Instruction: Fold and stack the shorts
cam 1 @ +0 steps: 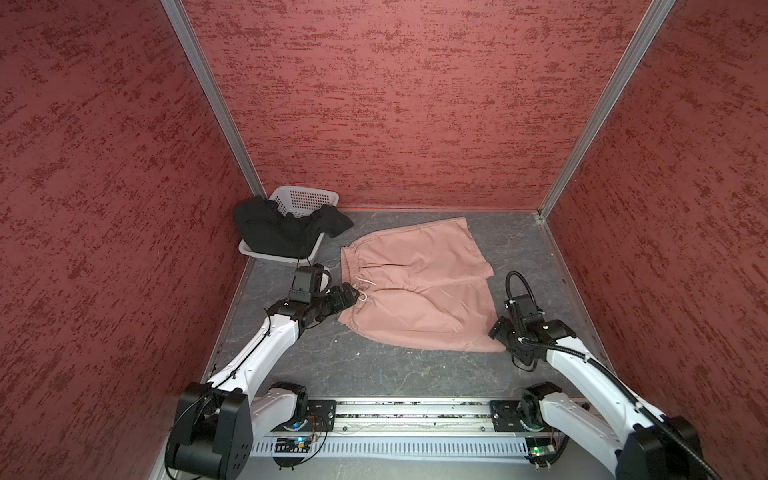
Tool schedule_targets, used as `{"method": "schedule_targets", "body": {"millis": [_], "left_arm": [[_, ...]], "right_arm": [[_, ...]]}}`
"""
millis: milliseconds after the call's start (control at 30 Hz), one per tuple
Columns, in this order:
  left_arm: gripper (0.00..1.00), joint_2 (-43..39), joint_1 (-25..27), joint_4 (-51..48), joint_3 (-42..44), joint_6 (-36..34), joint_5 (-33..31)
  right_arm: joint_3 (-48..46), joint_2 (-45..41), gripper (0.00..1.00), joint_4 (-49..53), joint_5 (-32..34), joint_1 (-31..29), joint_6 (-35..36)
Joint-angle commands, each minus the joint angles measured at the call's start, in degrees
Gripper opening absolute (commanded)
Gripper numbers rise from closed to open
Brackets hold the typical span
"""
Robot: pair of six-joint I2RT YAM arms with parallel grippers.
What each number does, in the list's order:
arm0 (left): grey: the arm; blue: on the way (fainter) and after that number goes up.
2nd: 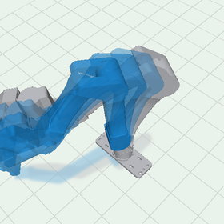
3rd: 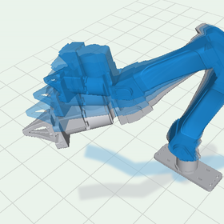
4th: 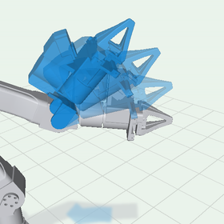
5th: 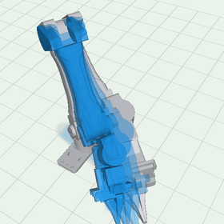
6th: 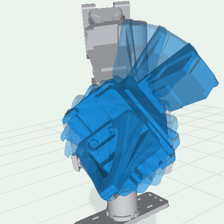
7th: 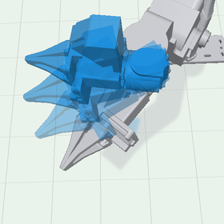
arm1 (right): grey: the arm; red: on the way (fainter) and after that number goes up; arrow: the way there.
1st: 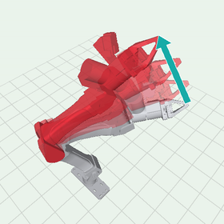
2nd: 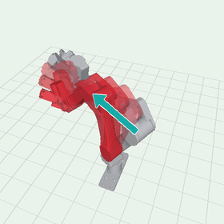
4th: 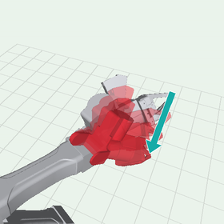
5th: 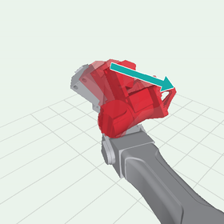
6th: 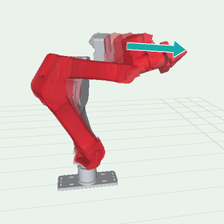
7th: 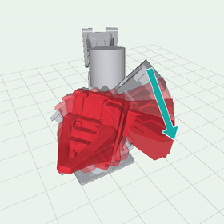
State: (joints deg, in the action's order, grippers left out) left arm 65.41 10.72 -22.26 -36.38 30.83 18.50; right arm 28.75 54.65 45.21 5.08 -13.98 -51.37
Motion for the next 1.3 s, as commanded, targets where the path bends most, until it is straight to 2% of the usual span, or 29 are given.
{"method": "schedule_targets", "body": {"millis": [0,200,400,500,633,700,733,833,967,1167,1267], "left_arm": [[0.79,2.9,0.7,0.7,0.0,-2.5,1.6],[0.79,6.3,2.7,2.9,1.9,-1.7,1.8],[0.79,9.2,2.9,0.7,1.5,-3.2,-0.3],[0.8,8.2,3.0,-0.4,1.6,-3.3,-2.0],[0.81,4.8,2.9,-2.1,0.2,-4.9,-3.3],[0.8,3.6,2.9,-2.2,0.5,-5.1,-4.3],[0.79,3.4,2.8,-1.9,0.8,-5.2,-4.4],[0.76,4.6,2.6,-0.8,1.4,-5.6,-4.0],[0.61,7.4,2.7,2.0,1.4,-5.9,-1.8],[0.61,11.1,3.0,-2.6,-1.0,-7.7,-4.0],[0.66,10.1,3.0,-4.0,-1.0,-8.0,-6.5]], "right_arm": [[0.2,0.6,0.85,-4.0,2.1,0.3,1.2],[-3.1,2.4,0.84,-12.1,-1.5,0.4,-0.7],[-2.6,4.2,0.69,-11.5,-0.4,0.5,1.1],[-3.4,3.1,0.53,-11.9,-0.3,0.7,0.5],[-4.1,2.5,0.16,-11.8,-0.6,1.2,0.3],[-4.0,2.3,0.03,-11.0,-0.4,1.4,0.2],[-3.9,2.1,0.0,-10.5,-0.3,1.4,-0.1],[-3.4,1.1,0.0,-9.8,-0.1,1.7,-0.6],[-2.9,0.3,0.0,-9.8,-0.5,1.8,-0.6],[-3.0,0.4,0.0,-10.0,-1.1,2.0,-0.4],[-2.7,0.5,0.0,-10.1,-1.0,2.1,-0.3]]}}
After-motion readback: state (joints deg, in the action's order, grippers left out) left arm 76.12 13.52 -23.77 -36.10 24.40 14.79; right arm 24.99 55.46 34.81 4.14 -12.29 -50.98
